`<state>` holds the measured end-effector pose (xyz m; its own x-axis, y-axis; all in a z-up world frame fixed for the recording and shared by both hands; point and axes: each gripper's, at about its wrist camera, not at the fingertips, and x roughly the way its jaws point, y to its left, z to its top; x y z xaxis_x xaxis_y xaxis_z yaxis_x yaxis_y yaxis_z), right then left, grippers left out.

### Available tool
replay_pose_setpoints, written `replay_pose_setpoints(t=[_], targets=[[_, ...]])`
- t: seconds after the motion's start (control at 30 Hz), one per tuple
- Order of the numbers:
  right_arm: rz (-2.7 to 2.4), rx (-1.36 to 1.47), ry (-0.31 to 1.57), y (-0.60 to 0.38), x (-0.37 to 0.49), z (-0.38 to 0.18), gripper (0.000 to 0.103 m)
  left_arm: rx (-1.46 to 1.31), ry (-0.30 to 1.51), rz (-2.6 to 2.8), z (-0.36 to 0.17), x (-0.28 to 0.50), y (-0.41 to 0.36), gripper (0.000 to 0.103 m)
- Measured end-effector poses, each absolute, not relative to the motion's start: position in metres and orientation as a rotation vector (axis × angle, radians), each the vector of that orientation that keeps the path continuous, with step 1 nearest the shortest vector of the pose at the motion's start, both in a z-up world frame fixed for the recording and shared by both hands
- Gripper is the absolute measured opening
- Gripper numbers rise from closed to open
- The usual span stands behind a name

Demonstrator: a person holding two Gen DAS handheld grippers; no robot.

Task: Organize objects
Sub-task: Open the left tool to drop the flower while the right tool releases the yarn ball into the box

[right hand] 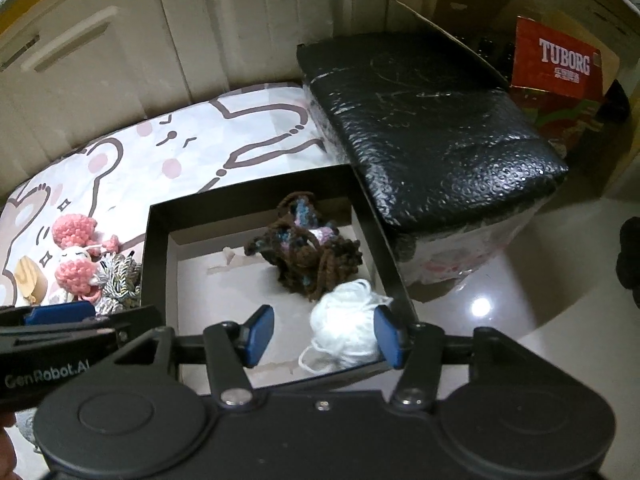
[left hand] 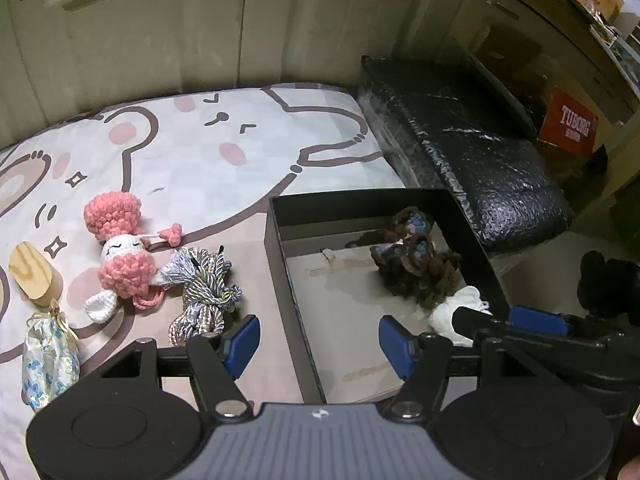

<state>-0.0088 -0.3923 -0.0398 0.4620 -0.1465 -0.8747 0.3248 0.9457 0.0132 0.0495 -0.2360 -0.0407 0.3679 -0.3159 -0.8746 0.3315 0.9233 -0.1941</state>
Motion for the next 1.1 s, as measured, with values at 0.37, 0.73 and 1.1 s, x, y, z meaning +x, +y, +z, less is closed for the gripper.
replay_pose_setpoints(t=[0.37, 0.73, 1.1], targets=[[-0.31, 0.189, 1.031, -0.395, -0.019, -0.028, 0.056, 0.024, 1.106, -0.415, -0.034, 0.044, -0.236, 0.069], [-0.346, 0.185, 0.998, -0.399, -0.035, -0.015, 0.085, 0.065, 1.098, -0.376, -0.03, 0.037, -0.235, 0.09], [-0.405, 0.185, 1.013, -0.406, -0.045, -0.015, 0.102, 0.112, 1.093, -0.323, -0.031, 0.033, -0.23, 0.103]])
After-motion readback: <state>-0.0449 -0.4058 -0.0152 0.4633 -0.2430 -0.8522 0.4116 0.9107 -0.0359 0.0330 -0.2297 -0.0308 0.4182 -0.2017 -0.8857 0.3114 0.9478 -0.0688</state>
